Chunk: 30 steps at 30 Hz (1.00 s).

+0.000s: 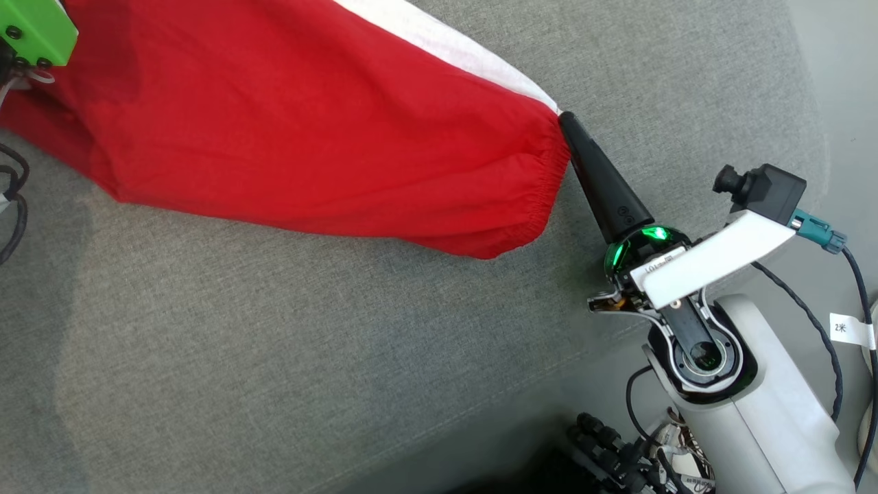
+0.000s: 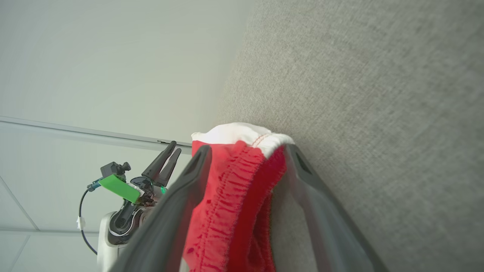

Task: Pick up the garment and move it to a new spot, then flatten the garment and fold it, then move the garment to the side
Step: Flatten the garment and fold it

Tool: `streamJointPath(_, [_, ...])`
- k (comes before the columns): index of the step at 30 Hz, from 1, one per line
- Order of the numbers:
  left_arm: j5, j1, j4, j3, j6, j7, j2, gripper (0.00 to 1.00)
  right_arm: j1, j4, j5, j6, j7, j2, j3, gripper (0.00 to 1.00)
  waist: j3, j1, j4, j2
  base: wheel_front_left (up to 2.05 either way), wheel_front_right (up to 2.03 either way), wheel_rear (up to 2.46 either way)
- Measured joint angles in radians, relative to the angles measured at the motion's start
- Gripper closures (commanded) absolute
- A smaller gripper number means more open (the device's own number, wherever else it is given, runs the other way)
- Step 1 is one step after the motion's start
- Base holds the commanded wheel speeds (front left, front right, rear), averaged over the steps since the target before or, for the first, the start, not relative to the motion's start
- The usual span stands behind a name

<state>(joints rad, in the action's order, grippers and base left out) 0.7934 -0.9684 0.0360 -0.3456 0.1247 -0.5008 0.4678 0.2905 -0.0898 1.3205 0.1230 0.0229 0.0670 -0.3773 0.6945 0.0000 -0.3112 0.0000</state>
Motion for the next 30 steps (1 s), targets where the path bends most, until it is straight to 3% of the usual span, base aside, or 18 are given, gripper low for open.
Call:
streamJointPath(6, [-0.014,0.001,0.068,-0.006,0.0,0.017,-0.021,0.0,0.008,0.02,-0.011,0.0,-0.04,0.003,0.024,0.0,-0.033,0.0,0.011,0.0,0.0,0.0,0.0])
streamJointPath(14, [-0.013,0.075,0.078,0.032,0.0,0.128,-0.051,0.0,-0.069,0.043,-0.045,0.0,-0.12,0.045,0.089,0.0,-0.106,0.0,0.03,0.0,0.0,0.0,0.0])
streamJointPath(20, [-0.007,0.198,0.015,0.052,0.0,0.23,-0.072,0.0,-0.151,0.04,-0.046,0.0,-0.123,0.043,0.021,0.0,-0.18,0.0,0.046,0.0,0.0,0.0,0.0])
streamJointPath(30, [-0.104,0.443,-0.046,0.022,0.0,0.393,-0.087,0.0,-0.273,0.078,-0.048,0.0,-0.111,0.051,-0.051,0.0,-0.311,0.0,0.096,0.0,0.0,0.0,0.0])
